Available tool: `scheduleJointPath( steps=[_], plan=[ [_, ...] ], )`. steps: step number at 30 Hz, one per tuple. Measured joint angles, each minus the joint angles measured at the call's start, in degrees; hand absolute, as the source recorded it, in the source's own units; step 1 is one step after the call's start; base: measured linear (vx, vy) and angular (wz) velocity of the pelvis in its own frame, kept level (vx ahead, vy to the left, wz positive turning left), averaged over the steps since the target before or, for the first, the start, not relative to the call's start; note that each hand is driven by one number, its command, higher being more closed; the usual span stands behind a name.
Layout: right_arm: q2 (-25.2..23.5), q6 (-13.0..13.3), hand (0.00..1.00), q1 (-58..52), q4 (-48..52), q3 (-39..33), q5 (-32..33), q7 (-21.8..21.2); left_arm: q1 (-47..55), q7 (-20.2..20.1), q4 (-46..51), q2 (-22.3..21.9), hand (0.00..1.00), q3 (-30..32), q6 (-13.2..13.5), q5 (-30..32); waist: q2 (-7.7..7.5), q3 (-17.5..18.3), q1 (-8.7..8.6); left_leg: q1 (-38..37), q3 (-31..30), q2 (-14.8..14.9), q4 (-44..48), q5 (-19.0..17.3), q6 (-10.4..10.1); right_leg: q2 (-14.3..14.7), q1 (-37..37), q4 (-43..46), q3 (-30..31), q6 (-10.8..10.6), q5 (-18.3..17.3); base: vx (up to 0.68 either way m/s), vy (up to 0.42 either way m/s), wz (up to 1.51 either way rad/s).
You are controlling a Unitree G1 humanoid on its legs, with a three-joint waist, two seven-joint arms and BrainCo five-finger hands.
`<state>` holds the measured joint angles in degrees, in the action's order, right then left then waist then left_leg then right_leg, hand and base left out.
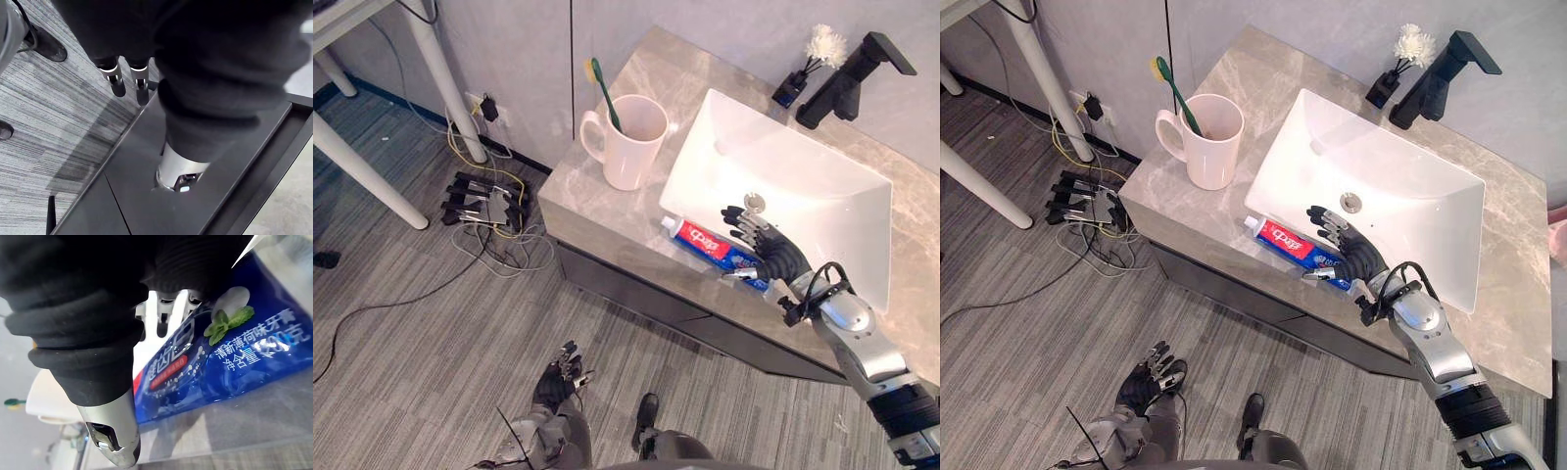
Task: Organize washtable
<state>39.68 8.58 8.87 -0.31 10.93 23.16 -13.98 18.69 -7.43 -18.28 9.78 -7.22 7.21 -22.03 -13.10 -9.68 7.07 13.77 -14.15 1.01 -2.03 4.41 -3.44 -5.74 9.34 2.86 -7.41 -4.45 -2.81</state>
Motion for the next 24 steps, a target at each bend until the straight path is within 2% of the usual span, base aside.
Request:
scheduleJointPath(
  steps=[24],
  plan=[
    [0.13, -0.14, 0.00, -1.75, -0.46, -3.44, -1.27, 0.05, -0.03, 0.00, 0.55, 0.08, 0.00, 0.05, 0.01, 0.00, -0.13, -0.90, -0.03, -0.27, 1.55, 0.07, -0.05, -0.03, 0.01, -0.07, 0.51, 0.04, 1.49, 0.00, 0.02, 0.00, 0.000, -0.02]
  ],
)
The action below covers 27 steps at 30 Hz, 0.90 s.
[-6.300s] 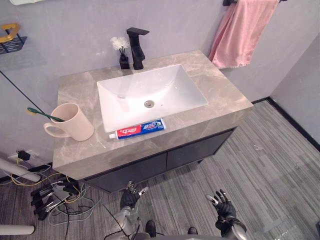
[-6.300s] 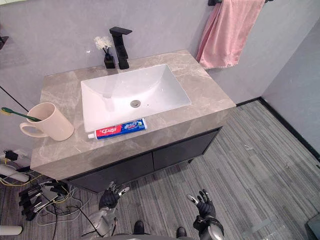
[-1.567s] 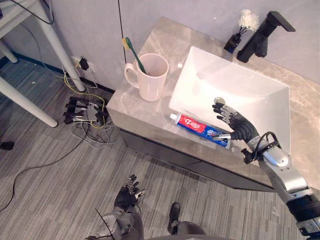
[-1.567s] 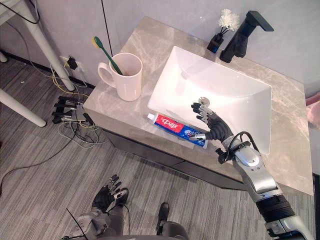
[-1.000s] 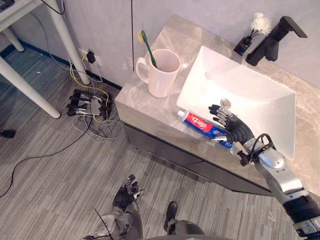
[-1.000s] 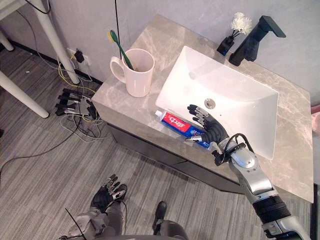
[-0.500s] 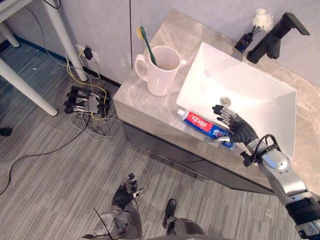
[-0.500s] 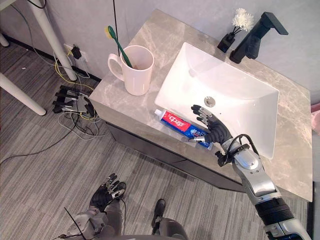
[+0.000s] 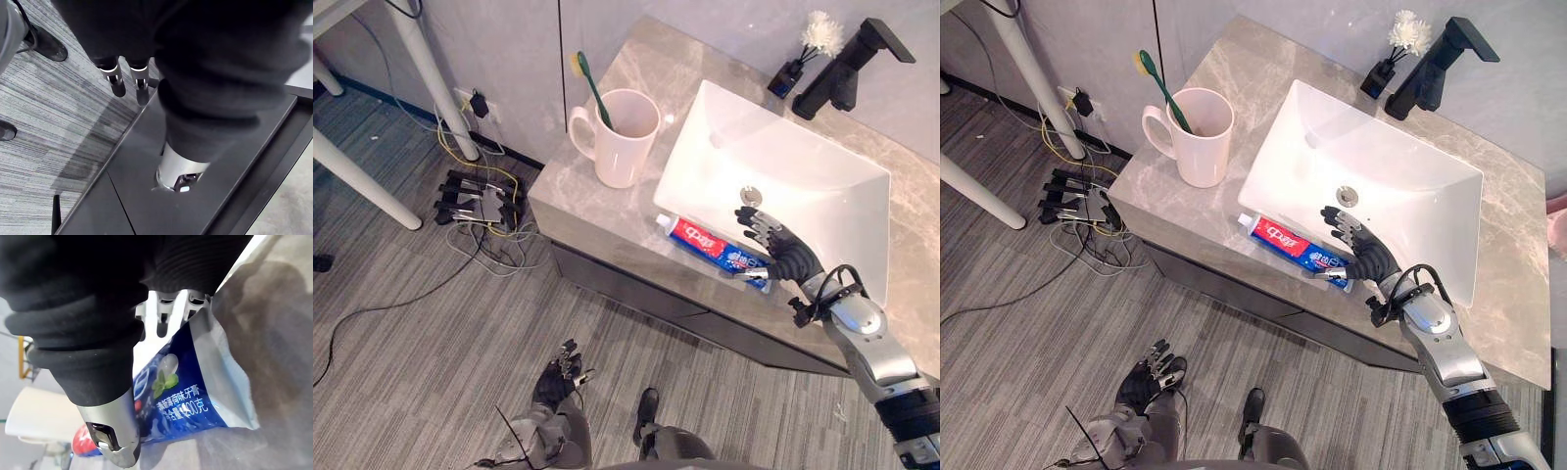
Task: Organize washtable
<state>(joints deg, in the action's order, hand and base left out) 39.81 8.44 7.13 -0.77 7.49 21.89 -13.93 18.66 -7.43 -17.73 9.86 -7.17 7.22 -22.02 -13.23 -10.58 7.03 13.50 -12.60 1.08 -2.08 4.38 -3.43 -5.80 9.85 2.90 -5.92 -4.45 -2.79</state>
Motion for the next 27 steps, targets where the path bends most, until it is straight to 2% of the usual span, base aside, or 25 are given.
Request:
scheduleJointPath(
  steps=[14, 15, 27],
  plan=[
    [2.14, 0.01, 0.00, -0.82, 0.01, 0.30, -4.57, -0.12, 0.00, 0.01, 0.38, 0.35, 0.00, 0.05, 0.00, 0.06, -0.37, -0.24, 0.20, 0.02, -1.30, -0.03, 0.00, 0.02, -0.01, 0.06, -0.61, -0.09, -1.23, 0.05, -0.07, 0.00, -0.002, 0.04],
    [2.64, 0.01, 1.00, -1.03, 0.00, 0.32, -5.14, -0.35, 0.00, 0.01, 0.41, 0.54, 0.00, 0.10, 0.00, 0.11, -0.45, -0.29, 0.26, 0.02, -1.39, -0.03, 0.00, 0.02, -0.01, 0.07, -0.64, -0.09, -1.31, 0.06, -0.08, -0.01, -0.006, 0.03],
    [5.99, 0.08, 1.00, -1.80, -1.17, -1.55, -10.92, -1.03, 0.35, 0.06, 4.33, 1.07, 0.00, 2.19, -0.06, 0.19, -1.11, -1.03, 1.75, -0.30, -2.41, -0.09, 0.01, 0.02, -0.02, 0.12, -1.51, -0.06, -1.86, 0.53, -0.41, 0.01, -0.003, 0.04]
  ],
)
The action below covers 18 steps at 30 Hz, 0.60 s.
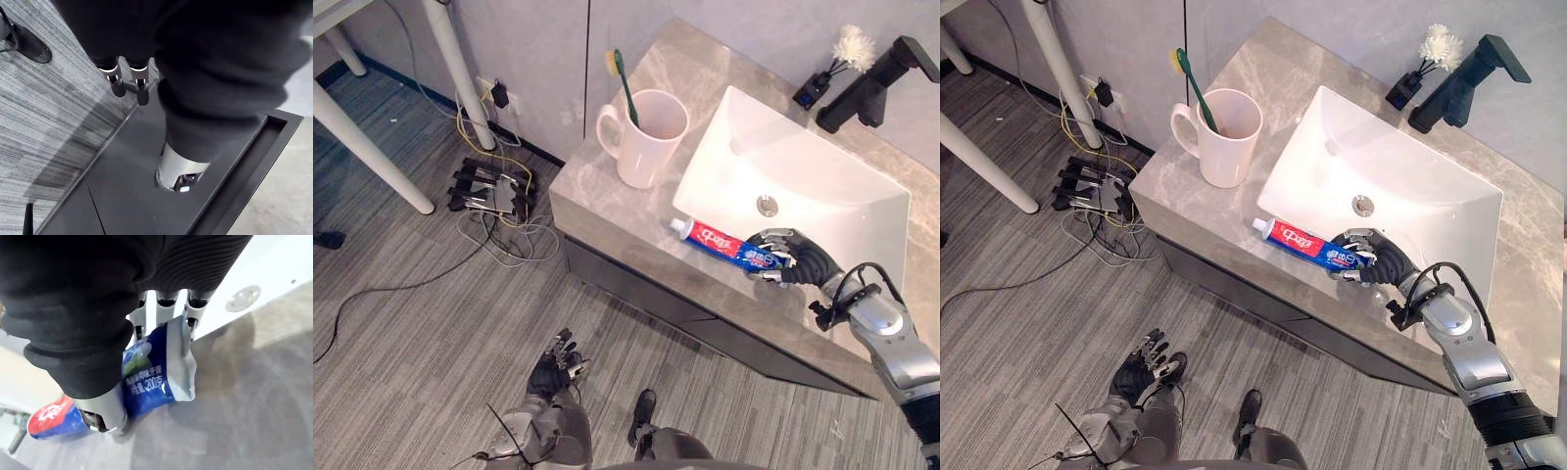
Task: Organize washtable
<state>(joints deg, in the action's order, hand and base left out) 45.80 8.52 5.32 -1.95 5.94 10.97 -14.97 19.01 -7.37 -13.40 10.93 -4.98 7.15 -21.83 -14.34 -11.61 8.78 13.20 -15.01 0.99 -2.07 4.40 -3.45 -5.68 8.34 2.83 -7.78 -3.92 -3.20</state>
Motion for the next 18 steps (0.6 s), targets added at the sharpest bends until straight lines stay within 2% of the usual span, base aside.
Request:
scheduleJointPath(
  steps=[9, 14, 16, 18],
  plan=[
    [-0.51, -0.39, 1.00, 1.71, -2.71, -0.37, -1.06, -0.03, 0.10, 1.45, 10.35, 0.34, 0.00, 5.49, -0.10, -0.45, -0.07, 0.03, 0.73, -2.12, 1.29, 0.03, -0.66, -0.01, -0.01, -0.18, -1.14, -0.02, 1.37, -0.01, -0.04, -0.01, 0.004, -0.06],
    [-3.19, -0.30, 1.00, 2.06, -6.32, -2.81, -2.23, -0.15, -0.38, 2.95, 16.69, 0.48, 0.00, 13.72, 0.52, -3.64, 0.28, 0.50, 0.10, -3.12, 1.52, -0.13, -0.84, 0.02, 0.02, -0.37, -2.00, -0.01, 1.54, -0.06, -0.06, -0.01, 0.003, -0.02],
    [-3.64, -0.56, 1.00, 2.17, -10.33, -4.91, -2.76, -0.03, -0.85, 4.10, 18.01, 0.42, 0.00, 17.28, 0.71, -4.92, 0.75, 2.23, -0.20, -3.26, 1.54, -0.24, -0.95, 0.02, 0.02, -0.49, -2.10, -0.01, 1.52, -0.10, -0.08, 0.00, 0.000, 0.00],
    [-4.34, -2.35, 1.00, 2.03, -14.78, -9.67, -4.30, 0.13, -2.02, 4.94, 18.37, 0.40, 0.00, 20.73, 0.84, -5.41, 1.57, 3.76, -0.33, -3.38, 1.53, -0.32, -0.95, 0.02, 0.02, -0.56, -2.22, -0.01, 1.53, -0.11, -0.07, 0.00, 0.000, 0.00]
  ],
)
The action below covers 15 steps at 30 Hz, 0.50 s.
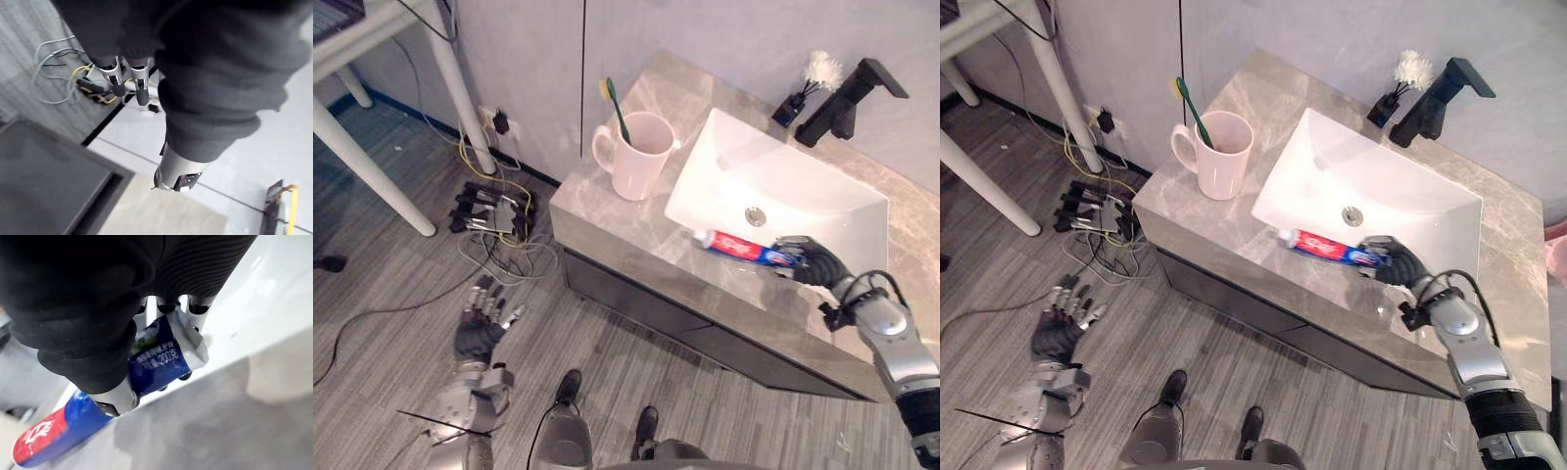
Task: Organize washtable
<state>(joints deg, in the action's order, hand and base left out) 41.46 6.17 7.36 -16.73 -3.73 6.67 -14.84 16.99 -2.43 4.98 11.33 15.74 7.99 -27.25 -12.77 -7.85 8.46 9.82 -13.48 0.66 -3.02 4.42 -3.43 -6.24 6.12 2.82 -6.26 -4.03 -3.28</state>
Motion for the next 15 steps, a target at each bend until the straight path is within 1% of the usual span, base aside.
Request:
scheduleJointPath(
  steps=[2, 3, 4, 6, 8, 9, 11, 12, 13, 14, 15],
  plan=[
    [-0.31, -2.49, 1.00, -0.01, -4.78, -7.34, -0.63, 2.79, -1.70, 1.48, 0.83, 0.01, 0.00, 5.50, 0.16, -0.72, 1.79, 1.03, -0.55, -0.72, -0.01, 0.03, 0.00, 0.00, 0.00, 0.03, -0.73, -0.15, 0.01, -0.03, -0.01, 0.00, 0.000, 0.00],
    [-0.32, -2.97, 1.00, -0.04, -5.14, -9.15, -0.63, 3.71, -1.97, 1.76, 1.57, 0.01, 0.00, 7.06, 0.16, -0.87, 2.25, 1.38, -0.96, -0.81, -0.04, 0.08, 0.00, 0.00, 0.00, 0.07, -0.84, -0.15, 0.00, -0.04, -0.01, -0.04, -0.008, -0.01],
    [-0.35, -3.24, 1.00, -0.04, -4.86, -12.58, -0.54, 5.25, -2.04, 2.60, 2.96, 0.17, 0.00, 9.96, 0.32, -0.89, 3.33, 2.08, -1.53, -0.93, -0.05, 0.20, -0.03, 0.00, 0.00, 0.19, -0.94, -0.15, -0.01, -0.04, -0.01, -0.04, -0.014, -0.05],
    [-0.34, -3.23, 1.00, -0.03, -4.21, -17.39, -0.35, 7.70, -3.18, 3.62, 4.34, 0.69, 0.00, 13.08, 1.25, -0.71, 4.73, 2.85, -1.99, -1.54, 0.28, 0.40, -0.13, 0.00, -0.01, 0.37, -1.33, -0.16, -0.01, -0.05, -0.01, -0.03, -0.019, -0.07],
    [-0.33, -3.29, 1.00, 0.07, -1.83, -21.20, -0.02, 10.60, -5.30, 4.58, 6.34, 1.36, 0.00, 16.43, 1.60, -0.63, 6.55, 4.16, -2.81, -2.91, 0.26, 0.43, -0.55, -0.01, -0.02, 0.39, -2.82, -0.69, -0.15, -0.08, -0.03, 0.00, 0.000, 0.00],
    [-0.33, -3.29, 1.00, 0.11, -0.39, -21.38, 0.14, 11.29, -5.68, 5.02, 6.58, 2.26, 0.00, 16.72, 2.03, -0.63, 6.91, 4.53, -3.01, -3.08, 0.23, 0.43, -0.66, -0.01, -0.02, 0.39, -2.97, -0.78, -0.17, -0.07, -0.03, 0.00, 0.000, 0.00],
    [-0.79, -3.14, 1.00, 0.95, 5.49, -21.65, 0.86, 12.76, -8.80, 5.14, 6.58, 7.54, 0.00, 15.68, 2.20, -0.70, 7.83, 5.32, -3.07, -3.40, 0.27, 0.46, -0.84, -0.01, -0.02, 0.39, -3.22, -0.87, -0.18, -0.08, -0.02, 0.00, 0.000, 0.00],
    [-1.24, -3.04, 1.00, 1.65, 6.60, -21.60, 1.36, 13.13, -10.02, 5.11, 6.58, 8.89, 0.00, 14.88, 2.20, -1.17, 7.94, 5.40, -3.01, -3.46, 0.19, 0.44, -0.86, -0.01, -0.02, 0.38, -3.35, -0.87, -0.26, -0.08, -0.02, -0.01, 0.001, 0.10],
    [-3.03, -2.84, 1.00, 3.63, 8.78, -21.27, 2.42, 13.90, -12.93, 5.12, 6.58, 11.65, 0.00, 12.02, 2.21, -1.69, 8.00, 5.44, -3.00, -3.70, -0.22, 0.35, -0.87, 0.04, -0.08, 0.31, -3.80, -0.90, -0.69, -0.08, -0.02, 0.00, 0.001, 0.13],
    [-4.00, -2.65, 1.00, 4.63, 9.89, -20.63, 3.10, 14.57, -14.56, 5.10, 6.58, 13.05, 0.00, 10.29, 2.21, -2.62, 7.96, 5.48, -2.98, -3.80, -0.48, 0.29, -0.87, 0.07, -0.11, 0.26, -4.01, -0.90, -1.00, -0.09, -0.02, -0.01, 0.002, 0.20],
    [-6.20, -2.26, 1.00, 6.78, 12.41, -18.92, 4.90, 15.62, -18.18, 4.90, 6.68, 15.45, 0.00, 5.32, 2.24, -5.86, 7.88, 5.67, -2.82, -3.84, -0.88, 0.20, -0.86, 0.15, -0.18, 0.20, -4.28, -0.89, -1.46, -0.09, -0.02, -0.01, 0.005, 0.19]
  ],
)
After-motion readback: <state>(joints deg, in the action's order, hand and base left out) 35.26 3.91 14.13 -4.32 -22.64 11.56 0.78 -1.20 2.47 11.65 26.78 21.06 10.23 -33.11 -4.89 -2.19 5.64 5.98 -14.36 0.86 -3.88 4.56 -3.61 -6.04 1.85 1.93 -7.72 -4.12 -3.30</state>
